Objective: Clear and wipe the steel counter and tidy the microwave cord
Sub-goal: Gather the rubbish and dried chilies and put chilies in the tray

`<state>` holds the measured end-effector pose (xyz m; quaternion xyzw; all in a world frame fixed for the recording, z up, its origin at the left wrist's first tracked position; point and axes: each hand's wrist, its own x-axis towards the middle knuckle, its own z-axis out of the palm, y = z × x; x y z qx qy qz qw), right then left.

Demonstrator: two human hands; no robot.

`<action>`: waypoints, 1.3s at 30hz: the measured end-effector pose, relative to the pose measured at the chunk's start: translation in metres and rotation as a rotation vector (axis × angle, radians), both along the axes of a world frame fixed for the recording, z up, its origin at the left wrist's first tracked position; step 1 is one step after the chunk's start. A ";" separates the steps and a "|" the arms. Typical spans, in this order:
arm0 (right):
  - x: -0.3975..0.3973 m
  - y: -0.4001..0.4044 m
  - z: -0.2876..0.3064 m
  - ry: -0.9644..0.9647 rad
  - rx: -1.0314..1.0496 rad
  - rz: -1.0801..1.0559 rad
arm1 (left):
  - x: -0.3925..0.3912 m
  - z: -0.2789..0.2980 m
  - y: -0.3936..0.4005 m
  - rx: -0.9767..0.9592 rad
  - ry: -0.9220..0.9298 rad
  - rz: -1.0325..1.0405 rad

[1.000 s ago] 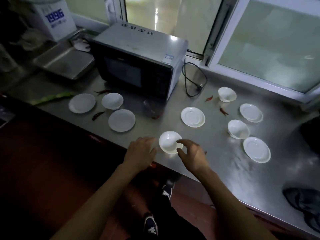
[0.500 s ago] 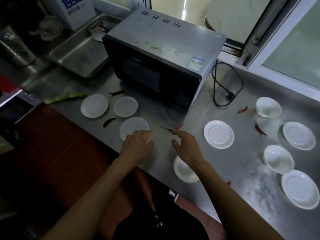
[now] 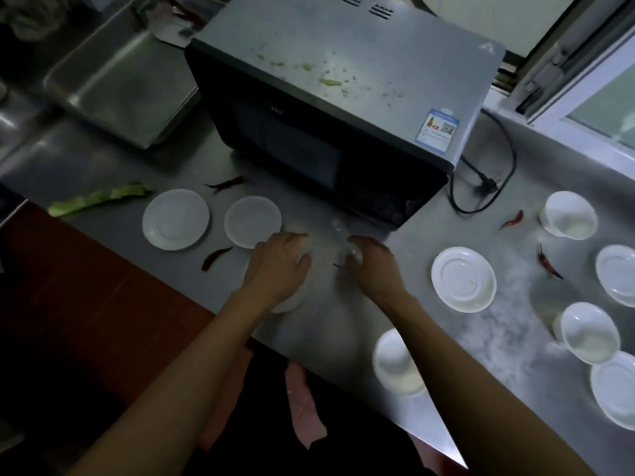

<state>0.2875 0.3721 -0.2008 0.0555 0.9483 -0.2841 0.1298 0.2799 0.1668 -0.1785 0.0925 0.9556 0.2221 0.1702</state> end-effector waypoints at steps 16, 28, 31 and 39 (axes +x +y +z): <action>-0.061 -0.066 -0.040 -0.035 0.169 -0.199 | -0.107 -0.020 -0.042 -0.006 0.046 -0.293; -0.059 -0.077 -0.047 -0.014 0.135 -0.306 | -0.108 -0.030 -0.052 0.122 0.038 -0.336; -0.055 -0.076 -0.048 -0.016 0.172 -0.276 | -0.105 -0.030 -0.054 0.124 0.055 -0.351; -0.042 -0.072 -0.041 0.152 0.093 -0.274 | -0.087 -0.019 -0.052 0.056 0.150 -0.303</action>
